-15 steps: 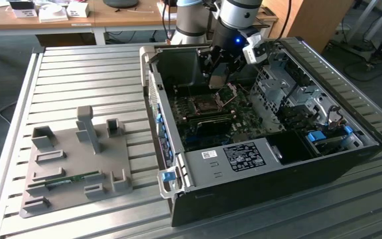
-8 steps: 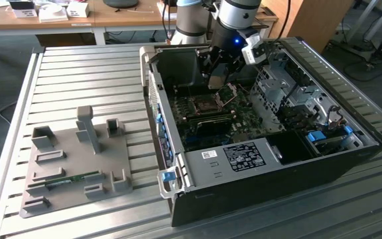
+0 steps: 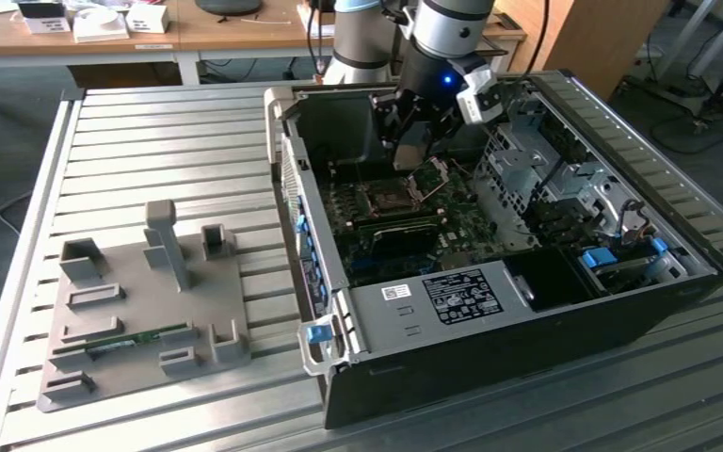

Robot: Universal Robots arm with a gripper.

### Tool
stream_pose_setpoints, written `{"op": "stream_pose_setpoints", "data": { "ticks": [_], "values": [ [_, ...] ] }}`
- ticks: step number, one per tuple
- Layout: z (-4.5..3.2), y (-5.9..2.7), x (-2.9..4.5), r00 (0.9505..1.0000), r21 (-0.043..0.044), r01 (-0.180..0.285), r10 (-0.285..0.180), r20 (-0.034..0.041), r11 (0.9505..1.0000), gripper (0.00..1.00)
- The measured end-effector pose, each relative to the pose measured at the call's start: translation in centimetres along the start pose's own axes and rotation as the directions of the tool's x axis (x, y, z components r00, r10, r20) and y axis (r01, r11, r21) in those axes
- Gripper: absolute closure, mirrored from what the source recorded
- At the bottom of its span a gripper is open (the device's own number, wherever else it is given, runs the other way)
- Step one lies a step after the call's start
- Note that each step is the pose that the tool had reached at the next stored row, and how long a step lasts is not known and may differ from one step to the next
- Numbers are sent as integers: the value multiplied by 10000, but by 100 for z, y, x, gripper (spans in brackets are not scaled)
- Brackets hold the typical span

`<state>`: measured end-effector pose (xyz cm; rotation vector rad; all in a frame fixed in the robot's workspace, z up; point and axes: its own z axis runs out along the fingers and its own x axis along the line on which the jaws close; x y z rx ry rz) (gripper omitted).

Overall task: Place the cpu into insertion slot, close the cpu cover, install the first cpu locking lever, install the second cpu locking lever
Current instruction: 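Place the cpu into insertion slot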

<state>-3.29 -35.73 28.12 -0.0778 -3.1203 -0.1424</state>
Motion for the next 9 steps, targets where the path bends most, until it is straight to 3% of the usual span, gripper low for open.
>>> {"op": "stream_pose_setpoints", "data": {
  "ticks": [9],
  "values": [
    [31, -3, -1, 10000, 0, 0, 0, 0, 10000, 46]
  ]
}}
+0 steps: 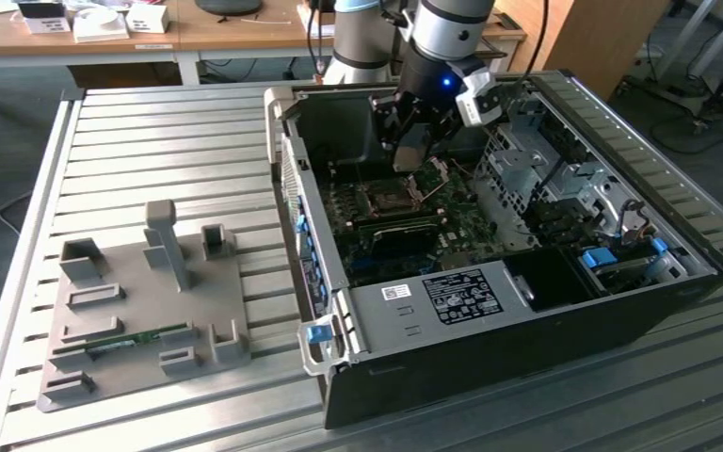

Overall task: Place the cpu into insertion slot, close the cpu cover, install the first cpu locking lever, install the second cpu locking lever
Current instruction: 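Place the cpu into insertion slot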

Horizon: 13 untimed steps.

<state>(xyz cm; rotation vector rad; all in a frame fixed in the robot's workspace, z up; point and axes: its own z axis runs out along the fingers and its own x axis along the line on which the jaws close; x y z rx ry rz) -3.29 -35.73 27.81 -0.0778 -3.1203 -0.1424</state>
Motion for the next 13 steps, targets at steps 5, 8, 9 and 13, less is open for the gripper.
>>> {"op": "stream_pose_setpoints", "data": {
  "ticks": [5, 8, 9, 13],
  "values": [
    [30, -3, -1, 10000, 0, 0, 0, 0, 10000, 46],
    [57, -5, -1, 10000, 0, 0, 0, 0, 10000, 46],
    [67, -6, -1, 10000, 0, 0, 0, 0, 10000, 46],
    [111, -10, -2, 10000, 0, 0, 0, 0, 10000, 46]
  ]
}}
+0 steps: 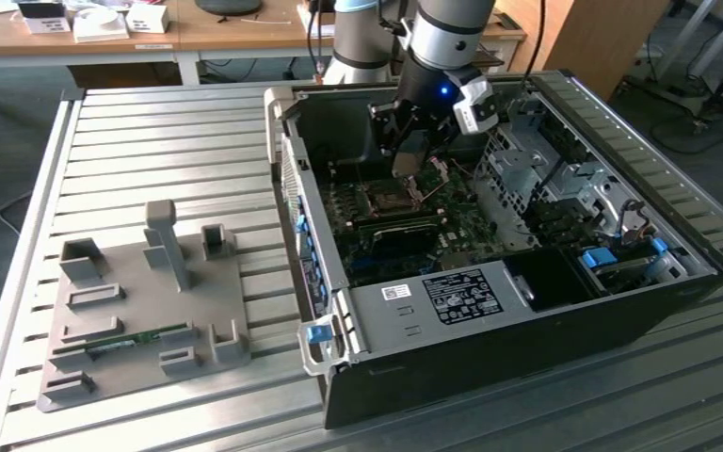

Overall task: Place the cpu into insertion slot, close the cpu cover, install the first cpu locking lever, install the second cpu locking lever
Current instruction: 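Place the cpu into insertion slot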

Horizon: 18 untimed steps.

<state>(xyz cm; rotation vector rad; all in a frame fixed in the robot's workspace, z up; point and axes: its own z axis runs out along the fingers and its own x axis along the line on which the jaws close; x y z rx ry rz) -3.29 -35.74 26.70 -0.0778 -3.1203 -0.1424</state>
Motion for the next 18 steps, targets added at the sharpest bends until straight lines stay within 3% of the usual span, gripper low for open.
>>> {"op": "stream_pose_setpoints", "data": {
  "ticks": [18],
  "values": [
    [28, 5, 0, 10000, -7, -1, 1, -1, 10000, 46]
  ]
}}
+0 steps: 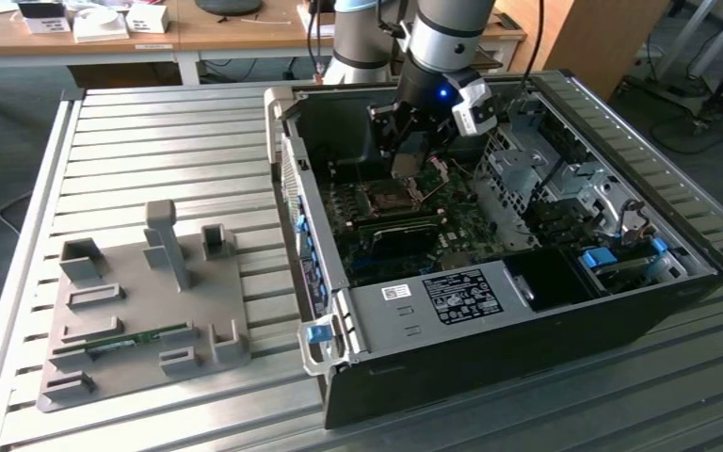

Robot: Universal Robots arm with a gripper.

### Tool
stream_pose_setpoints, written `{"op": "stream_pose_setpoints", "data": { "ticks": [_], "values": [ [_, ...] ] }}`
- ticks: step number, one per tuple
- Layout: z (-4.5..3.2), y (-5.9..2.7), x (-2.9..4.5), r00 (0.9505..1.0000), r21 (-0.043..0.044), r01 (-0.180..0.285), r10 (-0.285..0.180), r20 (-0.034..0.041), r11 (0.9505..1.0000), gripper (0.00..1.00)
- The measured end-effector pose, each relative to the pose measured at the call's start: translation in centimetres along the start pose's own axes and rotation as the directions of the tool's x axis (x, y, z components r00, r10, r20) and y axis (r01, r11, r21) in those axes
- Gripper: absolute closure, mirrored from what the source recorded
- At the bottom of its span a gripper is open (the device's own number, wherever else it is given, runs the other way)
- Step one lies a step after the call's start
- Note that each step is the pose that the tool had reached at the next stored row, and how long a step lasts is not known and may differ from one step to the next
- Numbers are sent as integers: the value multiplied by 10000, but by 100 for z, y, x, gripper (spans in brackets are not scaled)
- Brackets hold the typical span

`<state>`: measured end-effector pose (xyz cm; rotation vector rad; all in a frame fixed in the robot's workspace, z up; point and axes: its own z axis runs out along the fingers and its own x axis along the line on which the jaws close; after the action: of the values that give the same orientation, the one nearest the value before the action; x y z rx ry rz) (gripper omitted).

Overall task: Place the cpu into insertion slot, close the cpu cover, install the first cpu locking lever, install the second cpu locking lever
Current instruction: 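Place the cpu into insertion slot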

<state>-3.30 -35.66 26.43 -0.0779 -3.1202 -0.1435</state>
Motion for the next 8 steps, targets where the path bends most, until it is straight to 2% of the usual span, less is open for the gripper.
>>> {"op": "stream_pose_setpoints", "data": {
  "ticks": [5, 8],
  "values": [
    [6, 0, 0, 10000, -3, 0, 0, 2, 10000, 46],
    [17, -2, 7, 10000, -5, 3, -3, 32, 10000, 46]
  ]
}}
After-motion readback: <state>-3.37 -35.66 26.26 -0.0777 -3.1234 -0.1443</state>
